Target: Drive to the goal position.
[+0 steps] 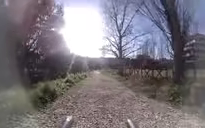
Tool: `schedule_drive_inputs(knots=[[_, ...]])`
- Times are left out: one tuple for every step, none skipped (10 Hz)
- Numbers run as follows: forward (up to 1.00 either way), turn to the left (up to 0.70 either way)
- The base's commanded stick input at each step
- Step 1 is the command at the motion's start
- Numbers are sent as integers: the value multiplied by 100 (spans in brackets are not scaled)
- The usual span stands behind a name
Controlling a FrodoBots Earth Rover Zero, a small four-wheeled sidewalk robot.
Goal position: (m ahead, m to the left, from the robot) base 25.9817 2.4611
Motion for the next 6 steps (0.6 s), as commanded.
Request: schedule_drive_inputs(knots=[[50,0],[50,0],[50,0],[50,0],[50,0],[50,0]])
